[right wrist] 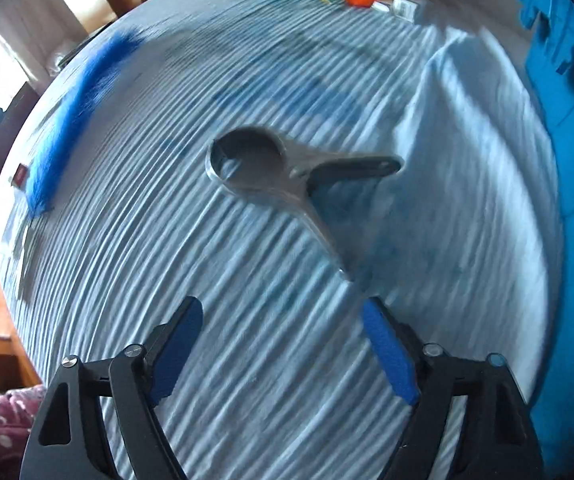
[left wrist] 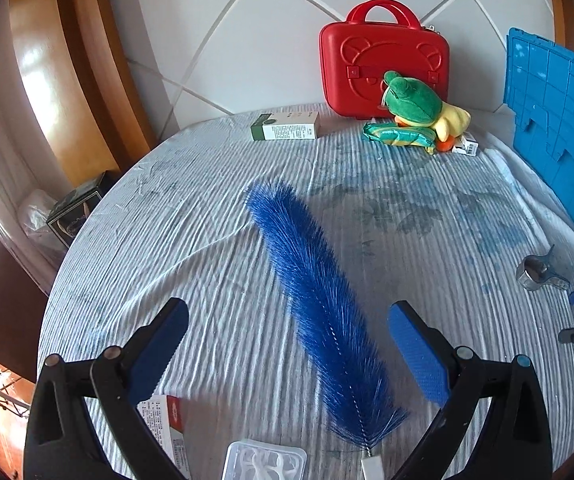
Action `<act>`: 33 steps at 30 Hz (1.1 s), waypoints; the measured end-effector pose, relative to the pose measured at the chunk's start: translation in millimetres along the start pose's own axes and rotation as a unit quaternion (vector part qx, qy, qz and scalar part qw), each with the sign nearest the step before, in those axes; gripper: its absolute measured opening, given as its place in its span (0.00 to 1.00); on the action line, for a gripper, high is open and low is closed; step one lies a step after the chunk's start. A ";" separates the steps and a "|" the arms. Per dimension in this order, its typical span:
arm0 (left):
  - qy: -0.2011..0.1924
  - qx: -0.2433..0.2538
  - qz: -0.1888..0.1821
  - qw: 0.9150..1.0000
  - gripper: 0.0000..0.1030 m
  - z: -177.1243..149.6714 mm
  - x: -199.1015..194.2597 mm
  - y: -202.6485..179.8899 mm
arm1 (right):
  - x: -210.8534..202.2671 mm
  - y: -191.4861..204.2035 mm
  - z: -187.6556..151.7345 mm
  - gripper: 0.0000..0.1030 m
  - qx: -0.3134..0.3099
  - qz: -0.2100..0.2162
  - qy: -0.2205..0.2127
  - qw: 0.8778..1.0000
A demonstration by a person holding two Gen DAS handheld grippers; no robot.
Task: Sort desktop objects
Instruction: 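Move both grippers back toward the blue feather duster and metal clip, then grasp the blue feather duster with left gripper while right gripper grasps the metal clip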
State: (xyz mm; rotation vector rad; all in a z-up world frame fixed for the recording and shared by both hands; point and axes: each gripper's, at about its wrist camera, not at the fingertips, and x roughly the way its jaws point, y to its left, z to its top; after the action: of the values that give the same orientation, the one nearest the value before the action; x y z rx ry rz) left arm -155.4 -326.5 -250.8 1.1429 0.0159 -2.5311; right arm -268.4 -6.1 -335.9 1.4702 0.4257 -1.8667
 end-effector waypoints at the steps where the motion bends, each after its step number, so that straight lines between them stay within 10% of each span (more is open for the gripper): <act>1: 0.002 0.001 -0.001 1.000 0.99 0.0 1.4 -0.8 | -0.9 9.9 -0.3 0.82 -0.007 0.025 -0.005 1.000; 5: 0.001 0.006 -0.005 1.000 0.99 2.0 1.7 -3.7 | -24.7 40.6 6.6 0.81 -0.058 0.083 -0.061 0.993; 10: 0.003 0.005 -0.016 1.000 0.99 1.3 2.5 -5.3 | -10.6 -5.4 32.9 0.84 -0.023 -0.030 -0.055 0.998; 18: 0.019 0.010 -0.019 1.000 0.99 -6.5 17.3 -8.5 | -8.5 26.0 30.1 0.82 -0.032 0.084 -0.031 0.995; 22: 0.037 0.009 -0.027 0.999 0.99 -11.8 30.3 -12.1 | -3.8 22.3 53.9 0.82 -0.054 -0.038 -0.046 0.997; 28: 0.058 0.020 -0.037 0.997 0.99 -19.3 46.3 -21.5 | 24.8 7.4 70.1 0.42 -0.008 -0.077 -0.018 0.997; 33: 0.090 -0.001 -0.047 0.995 0.98 -23.1 70.4 -25.7 | 29.3 12.3 72.2 0.40 -0.001 -0.100 -0.013 0.995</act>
State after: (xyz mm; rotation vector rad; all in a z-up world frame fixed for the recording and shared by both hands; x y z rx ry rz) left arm -189.9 -321.5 -321.0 1.3956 0.1212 -2.4981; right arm -313.6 -70.6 -339.9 1.4456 0.5802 -2.0383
